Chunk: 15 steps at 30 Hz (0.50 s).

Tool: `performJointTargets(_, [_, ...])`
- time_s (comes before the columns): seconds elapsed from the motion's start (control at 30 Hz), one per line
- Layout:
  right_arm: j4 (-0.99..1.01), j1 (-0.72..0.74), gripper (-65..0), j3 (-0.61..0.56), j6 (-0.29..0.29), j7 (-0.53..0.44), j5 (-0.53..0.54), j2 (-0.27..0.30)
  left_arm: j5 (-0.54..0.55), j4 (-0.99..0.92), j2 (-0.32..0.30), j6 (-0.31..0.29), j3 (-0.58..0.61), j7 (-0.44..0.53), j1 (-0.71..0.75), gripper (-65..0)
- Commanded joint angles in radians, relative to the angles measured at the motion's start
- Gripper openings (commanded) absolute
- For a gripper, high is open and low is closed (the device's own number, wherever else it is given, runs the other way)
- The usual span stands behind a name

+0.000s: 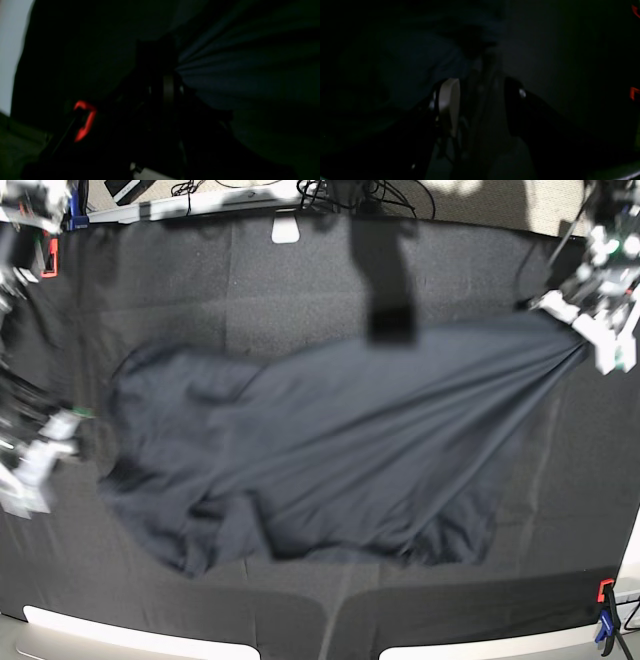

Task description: Layout the t-shirt on the table in an organized manner, then fold the t-shirt properly

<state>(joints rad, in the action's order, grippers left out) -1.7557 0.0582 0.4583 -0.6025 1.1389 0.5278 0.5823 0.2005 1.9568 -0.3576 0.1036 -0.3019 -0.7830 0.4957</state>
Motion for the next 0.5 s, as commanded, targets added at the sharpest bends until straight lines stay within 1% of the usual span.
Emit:
performJointTargets(0.0, [-0.029, -0.011, -36.9, 0.045, 0.0, -0.013, 0.026, 0.031, -0.017, 0.019, -0.014, 0.016, -0.03, 0.027, 0.014, -65.0])
performJointTargets(0.07, [-0.056, -0.055, -36.9, 0.119, -0.001, -0.013, 0.076, 0.033, -0.016, 0.019, -0.014, 0.011, -0.067, 0.04, 0.037, -65.0])
performJointTargets(0.17, [-0.075, -0.121, -36.9, 0.177, -0.001, -0.013, 0.191, 0.031, -0.003, 0.019, -0.014, -0.032, -0.098, 0.051, 0.05, -65.0])
performJointTargets(0.23, [-0.075, -0.159, -36.9, 0.176, -0.013, -0.013, 0.234, 0.024, 0.027, 0.019, -0.014, -0.053, -0.098, 0.052, 0.05, -65.0])
performJointTargets(0.3, [-0.075, -0.195, -36.9, 0.166, -0.05, -0.013, 0.251, 0.015, 0.072, 0.019, -0.014, -0.077, -0.098, 0.057, 0.05, -65.0])
performJointTargets(0.37, [-0.075, -0.225, -36.9, 0.157, -0.064, -0.013, 0.269, -0.004, 0.104, 0.019, -0.014, -0.083, -0.097, 0.058, 0.049, -65.0])
performJointTargets(0.47, [-0.075, -0.254, -36.9, 0.141, -0.096, -0.013, 0.309, -0.047, 0.107, 0.019, -0.014, -0.083, -0.098, 0.058, 0.047, -65.0])
